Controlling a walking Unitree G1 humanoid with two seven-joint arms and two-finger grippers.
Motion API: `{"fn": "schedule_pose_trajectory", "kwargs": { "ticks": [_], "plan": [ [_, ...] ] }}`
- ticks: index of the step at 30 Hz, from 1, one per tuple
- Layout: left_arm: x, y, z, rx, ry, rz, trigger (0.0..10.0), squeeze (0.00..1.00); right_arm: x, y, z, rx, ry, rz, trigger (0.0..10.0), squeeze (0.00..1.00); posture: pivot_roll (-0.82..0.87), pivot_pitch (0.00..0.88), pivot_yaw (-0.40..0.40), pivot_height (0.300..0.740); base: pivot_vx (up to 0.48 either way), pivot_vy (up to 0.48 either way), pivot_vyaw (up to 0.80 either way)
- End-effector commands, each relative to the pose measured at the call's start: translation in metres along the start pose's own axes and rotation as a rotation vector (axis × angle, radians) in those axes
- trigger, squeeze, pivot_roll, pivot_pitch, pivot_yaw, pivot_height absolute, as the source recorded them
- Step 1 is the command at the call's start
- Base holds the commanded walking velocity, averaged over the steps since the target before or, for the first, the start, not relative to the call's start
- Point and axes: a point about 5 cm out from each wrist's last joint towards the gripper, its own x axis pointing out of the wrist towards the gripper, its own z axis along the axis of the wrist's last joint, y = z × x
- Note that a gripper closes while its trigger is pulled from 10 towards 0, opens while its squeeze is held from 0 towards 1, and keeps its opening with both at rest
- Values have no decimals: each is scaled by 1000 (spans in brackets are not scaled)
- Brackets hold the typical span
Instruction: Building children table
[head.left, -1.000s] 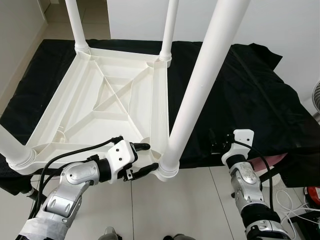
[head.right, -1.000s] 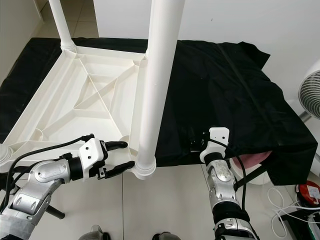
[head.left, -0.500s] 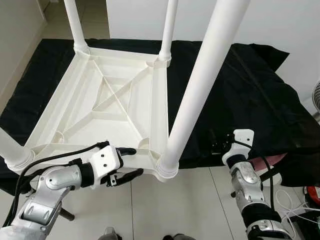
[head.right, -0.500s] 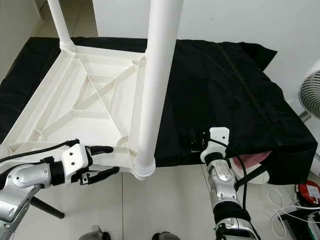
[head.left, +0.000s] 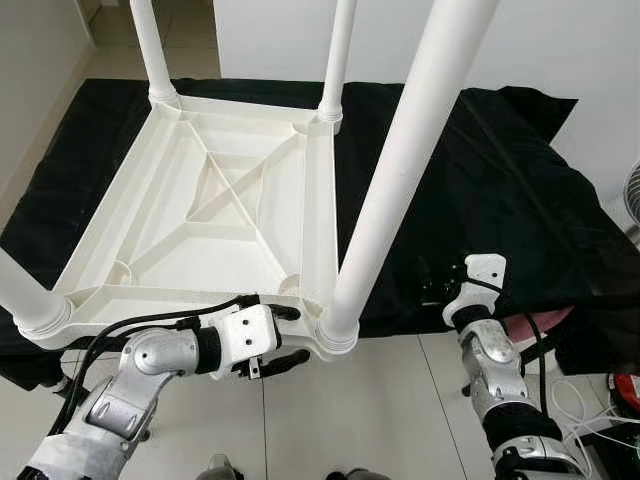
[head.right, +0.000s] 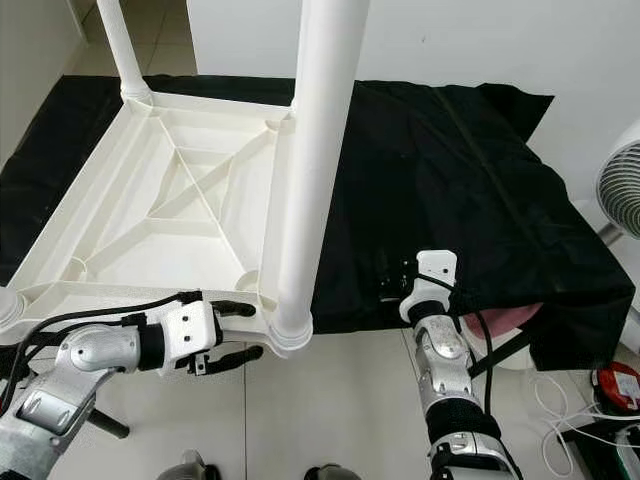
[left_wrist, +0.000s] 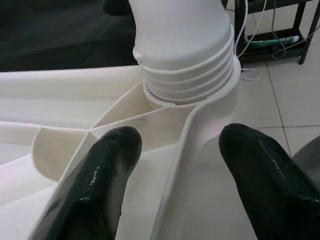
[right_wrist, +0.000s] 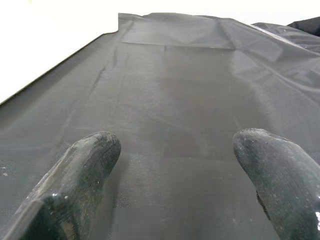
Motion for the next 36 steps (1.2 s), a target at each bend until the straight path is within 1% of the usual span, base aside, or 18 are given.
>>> {"fn": "schedule_pose_trajectory", "kwargs": {
  "ticks": [1,5,9,11,13,14,16,18,22,24,29,30,31,32,33,34,35,36],
  "plan": [
    [8,13,5,46,-19,126,10000,0,-2,0,-3,7,15,-8,10000,0,11,38,-51,740,0,0,0],
    [12,15,6,48,-29,131,10000,0,-2,0,-3,9,15,-11,10000,0,6,36,-50,740,0,0,0],
    [33,22,17,58,-88,133,10000,0,-4,-2,-4,13,14,-24,10000,0,-5,29,-42,740,0,0,0],
    [33,22,17,58,-88,133,10000,0,-4,-2,-4,13,14,-24,10000,0,-5,29,-42,740,0,0,0],
    [52,26,25,71,-127,126,10000,0,-4,0,-3,18,10,-21,10000,0,-17,24,-31,740,0,0,0],
    [52,26,25,71,-127,126,10000,0,-4,0,-3,18,10,-21,10000,0,-17,24,-31,740,0,0,0],
    [65,26,29,81,-144,121,10000,0,-5,0,-2,16,1,-16,10000,0,-20,26,-27,740,0,0,0],
    [74,27,34,70,-174,123,10000,0,-9,0,-1,5,-4,49,10000,0,-27,29,-21,740,0,0,0],
    [80,27,37,61,-188,122,10000,0,-13,0,-1,16,5,105,10000,0,-31,37,-18,740,0,0,0],
    [83,30,41,52,-205,143,10000,0,-23,-2,1,-29,11,186,10000,0,-34,52,-20,740,0,0,0],
    [79,32,41,40,-212,159,10000,0,-27,-1,2,-47,12,231,10000,0,-33,58,-22,740,0,0,0],
    [74,33,39,26,-212,166,10000,0,-30,1,3,-53,14,264,10000,0,-25,63,-25,740,0,0,0],
    [68,33,36,5,-209,174,10000,0,-33,3,5,-55,17,302,10000,137,-14,67,-31,740,0,0,0],
    [68,33,36,5,-209,174,10000,0,-33,3,5,-55,17,302,10000,137,-14,67,-31,740,0,0,0],
    [59,34,32,-17,-201,184,10000,0,-36,4,7,-59,21,340,10000,137,-12,68,-32,740,0,0,0],
    [49,34,30,-50,-195,192,10000,0,-39,5,8,-67,28,370,10000,922,-4,72,-35,740,0,0,0],
    [49,34,30,-50,-195,192,10000,0,-39,5,8,-67,28,370,10000,922,-4,72,-35,740,0,0,0],
    [38,33,28,-92,-199,191,10000,169,-42,4,10,-66,41,415,10000,1000,0,74,-38,740,0,0,0]
  ]
}}
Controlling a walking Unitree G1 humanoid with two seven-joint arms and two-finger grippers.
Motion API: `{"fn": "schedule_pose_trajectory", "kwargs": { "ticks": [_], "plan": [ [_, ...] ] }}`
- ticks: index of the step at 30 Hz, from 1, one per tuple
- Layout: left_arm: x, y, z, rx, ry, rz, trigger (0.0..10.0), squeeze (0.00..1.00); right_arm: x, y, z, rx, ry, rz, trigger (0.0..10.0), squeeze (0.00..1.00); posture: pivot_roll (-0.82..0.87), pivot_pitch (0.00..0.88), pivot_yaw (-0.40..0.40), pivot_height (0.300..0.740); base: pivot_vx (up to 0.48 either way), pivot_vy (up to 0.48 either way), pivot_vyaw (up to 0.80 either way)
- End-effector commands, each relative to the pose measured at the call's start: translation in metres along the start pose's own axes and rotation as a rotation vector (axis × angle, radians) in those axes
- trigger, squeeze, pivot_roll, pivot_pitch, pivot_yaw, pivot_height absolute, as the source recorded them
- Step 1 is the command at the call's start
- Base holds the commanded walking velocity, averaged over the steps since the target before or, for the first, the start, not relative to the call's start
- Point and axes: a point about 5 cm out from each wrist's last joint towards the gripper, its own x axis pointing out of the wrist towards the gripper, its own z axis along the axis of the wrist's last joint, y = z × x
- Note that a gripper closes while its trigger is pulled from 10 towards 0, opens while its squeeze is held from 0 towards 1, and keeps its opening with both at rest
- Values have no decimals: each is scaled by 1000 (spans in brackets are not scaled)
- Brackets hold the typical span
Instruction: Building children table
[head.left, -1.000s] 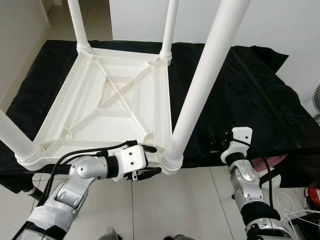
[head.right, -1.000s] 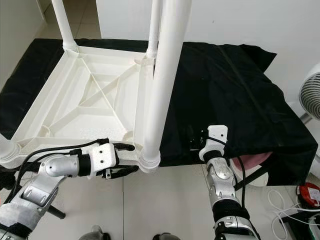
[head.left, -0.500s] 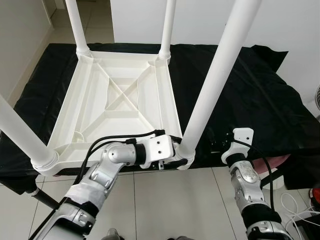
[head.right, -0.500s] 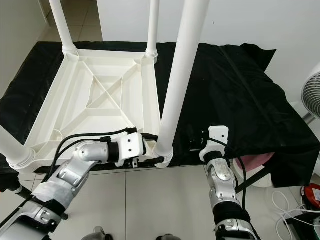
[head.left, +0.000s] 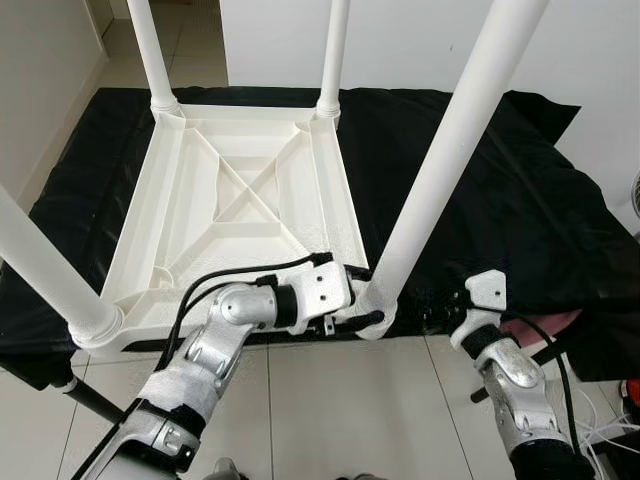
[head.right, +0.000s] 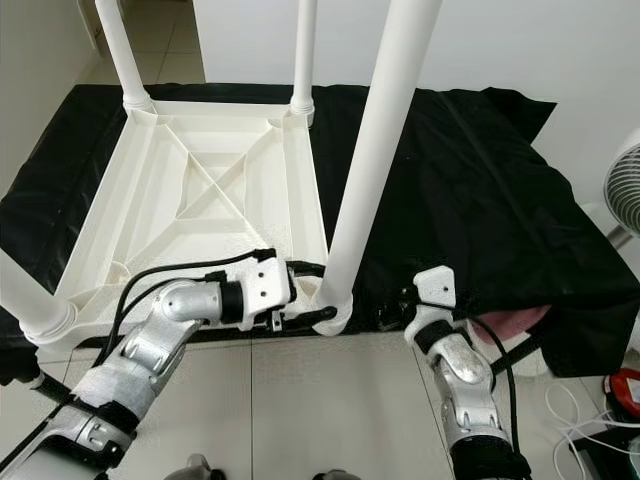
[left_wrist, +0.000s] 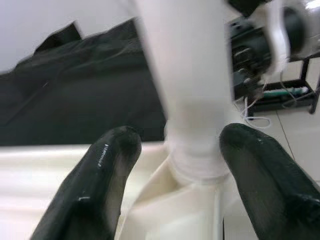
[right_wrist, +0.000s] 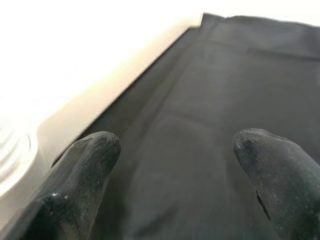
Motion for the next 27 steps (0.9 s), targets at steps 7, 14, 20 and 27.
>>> {"fn": "schedule_pose_trajectory", "kwargs": {
  "ticks": [7,14,20,27],
  "plan": [
    [-40,-3,-3,-104,49,108,10000,1000,-11,-4,12,-6,38,171,10000,1000,16,87,-56,740,0,0,0],
    [-54,-6,-1,-131,85,132,10000,0,-11,1,25,38,54,358,10000,0,30,78,-71,740,0,0,0],
    [-57,-4,3,-157,98,180,10000,0,-10,12,35,30,55,513,10000,0,35,67,-74,740,0,0,0],
    [-59,-5,6,-175,118,208,10000,0,-10,20,44,44,62,659,10000,0,42,64,-77,740,0,0,0]
  ]
}}
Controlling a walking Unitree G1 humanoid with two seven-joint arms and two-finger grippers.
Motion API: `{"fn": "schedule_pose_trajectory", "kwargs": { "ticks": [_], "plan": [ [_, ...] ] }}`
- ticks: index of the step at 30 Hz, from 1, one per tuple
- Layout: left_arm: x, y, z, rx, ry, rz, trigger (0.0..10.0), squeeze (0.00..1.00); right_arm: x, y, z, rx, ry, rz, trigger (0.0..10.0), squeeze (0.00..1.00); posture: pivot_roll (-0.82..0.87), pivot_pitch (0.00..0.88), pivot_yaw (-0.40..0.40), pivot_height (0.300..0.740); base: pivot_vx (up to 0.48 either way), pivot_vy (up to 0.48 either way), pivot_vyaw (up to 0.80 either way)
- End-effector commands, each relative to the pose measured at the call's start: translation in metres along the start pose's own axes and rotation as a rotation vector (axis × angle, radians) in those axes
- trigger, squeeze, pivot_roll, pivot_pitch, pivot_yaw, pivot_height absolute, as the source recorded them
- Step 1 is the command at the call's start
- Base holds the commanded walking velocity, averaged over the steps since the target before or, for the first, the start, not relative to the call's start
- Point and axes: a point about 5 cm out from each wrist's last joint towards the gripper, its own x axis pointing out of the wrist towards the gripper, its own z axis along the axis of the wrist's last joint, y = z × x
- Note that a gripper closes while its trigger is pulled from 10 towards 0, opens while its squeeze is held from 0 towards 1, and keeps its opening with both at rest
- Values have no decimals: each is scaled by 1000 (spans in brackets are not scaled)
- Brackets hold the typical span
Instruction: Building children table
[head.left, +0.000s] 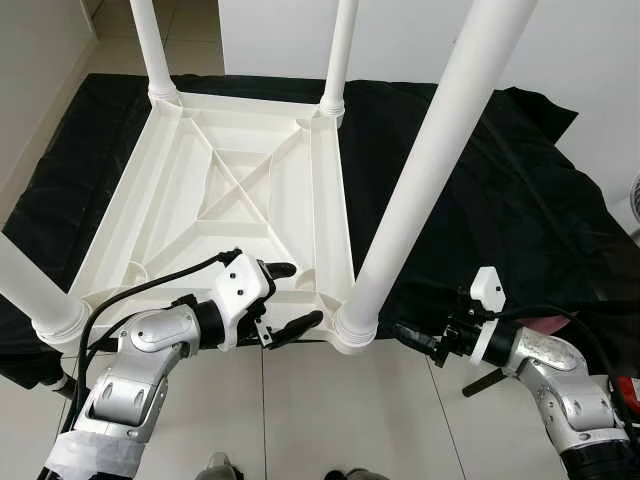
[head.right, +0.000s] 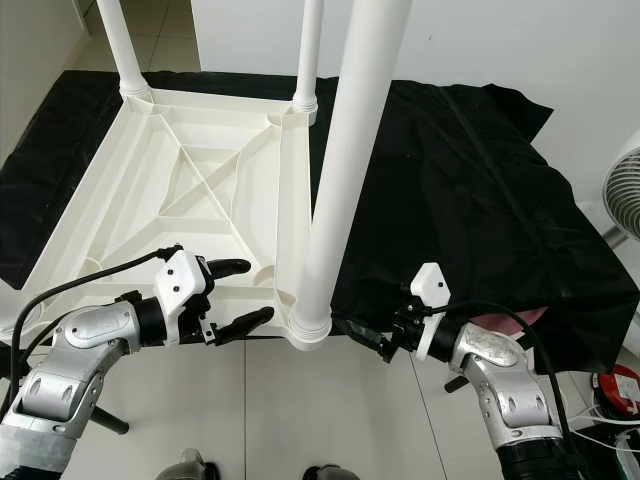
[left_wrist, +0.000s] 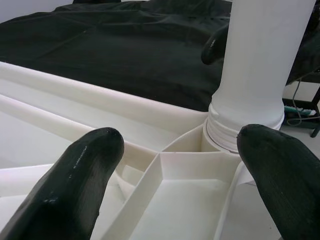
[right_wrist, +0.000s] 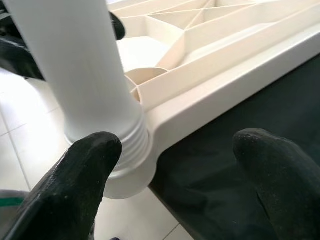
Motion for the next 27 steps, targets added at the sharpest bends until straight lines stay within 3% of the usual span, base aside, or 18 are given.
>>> {"fn": "schedule_pose_trajectory", "kwargs": {
  "ticks": [1,8,14,16,20,27],
  "plan": [
    [-2,2,-2,-9,17,89,10000,0,0,3,4,-6,-4,49,10000,0,42,64,-77,740,0,0,0],
    [-9,-1,-3,-21,42,80,10000,0,-6,7,9,23,15,154,10000,0,55,59,-68,740,0,0,0],
    [-14,-2,-5,-28,69,65,10000,0,0,11,14,19,-12,184,10000,0,60,53,-64,740,0,0,0],
    [-15,-4,-5,-42,72,48,10000,0,13,13,13,18,-32,200,10000,0,62,55,-66,740,0,0,0],
    [-15,-5,-5,-38,79,46,10000,0,20,14,12,17,-38,203,10000,0,62,55,-66,740,0,0,0],
    [-10,-10,-5,-50,71,54,10000,0,54,11,9,22,-116,69,10000,0,78,53,-88,740,0,0,0]
  ]
}}
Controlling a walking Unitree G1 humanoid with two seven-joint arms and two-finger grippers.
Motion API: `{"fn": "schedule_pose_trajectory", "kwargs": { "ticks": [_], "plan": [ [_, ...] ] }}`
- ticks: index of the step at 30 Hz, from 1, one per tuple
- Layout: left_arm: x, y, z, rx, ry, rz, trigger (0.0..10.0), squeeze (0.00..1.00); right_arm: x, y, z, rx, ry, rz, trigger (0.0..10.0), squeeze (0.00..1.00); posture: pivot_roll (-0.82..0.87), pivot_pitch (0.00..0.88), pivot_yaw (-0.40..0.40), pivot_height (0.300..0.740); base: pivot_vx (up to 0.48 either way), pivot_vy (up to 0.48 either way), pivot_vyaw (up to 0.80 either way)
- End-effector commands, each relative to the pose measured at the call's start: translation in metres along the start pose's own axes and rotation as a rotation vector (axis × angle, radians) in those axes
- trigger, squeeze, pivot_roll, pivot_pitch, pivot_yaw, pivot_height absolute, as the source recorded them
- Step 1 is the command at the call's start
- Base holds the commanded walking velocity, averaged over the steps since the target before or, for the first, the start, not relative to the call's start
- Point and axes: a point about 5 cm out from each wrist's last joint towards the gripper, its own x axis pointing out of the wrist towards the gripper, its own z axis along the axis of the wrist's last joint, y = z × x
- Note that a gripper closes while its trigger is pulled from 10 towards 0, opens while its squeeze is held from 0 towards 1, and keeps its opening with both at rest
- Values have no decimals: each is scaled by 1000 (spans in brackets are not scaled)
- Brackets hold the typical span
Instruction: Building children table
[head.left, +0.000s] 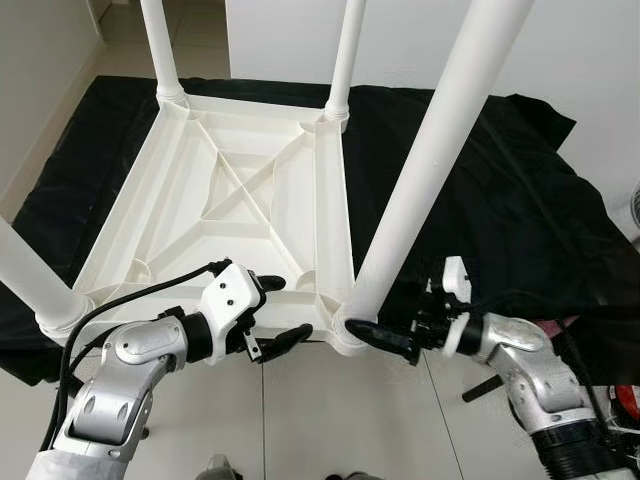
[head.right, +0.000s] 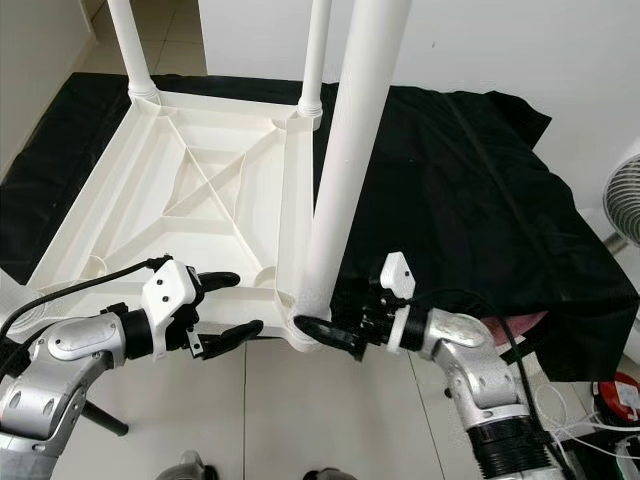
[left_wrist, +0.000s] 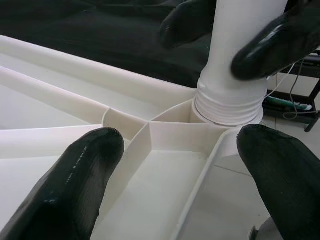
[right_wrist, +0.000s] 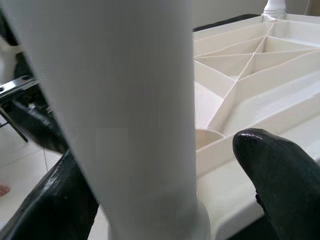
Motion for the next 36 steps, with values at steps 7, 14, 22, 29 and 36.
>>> {"fn": "schedule_pose_trajectory", "kwargs": {
  "ticks": [7,14,22,29,36],
  "plan": [
    [11,-7,0,1,-9,41,10000,0,16,-11,-11,4,-23,-169,10000,0,74,59,-95,740,0,0,0],
    [27,-8,3,-7,-50,39,10000,0,8,-36,-9,-23,-36,-312,10000,0,55,73,-90,740,0,0,0],
    [47,-6,9,-56,-117,122,10000,0,-3,-69,-2,-63,-51,-491,10000,0,28,79,-78,740,0,0,0],
    [61,2,9,-135,-96,254,10000,0,-7,-84,4,-82,-50,-568,10000,0,25,81,-79,740,0,0,0],
    [63,15,8,-194,-80,422,10000,0,-3,-85,2,-70,-81,-592,10000,0,29,74,-82,740,0,0,0]
  ]
}}
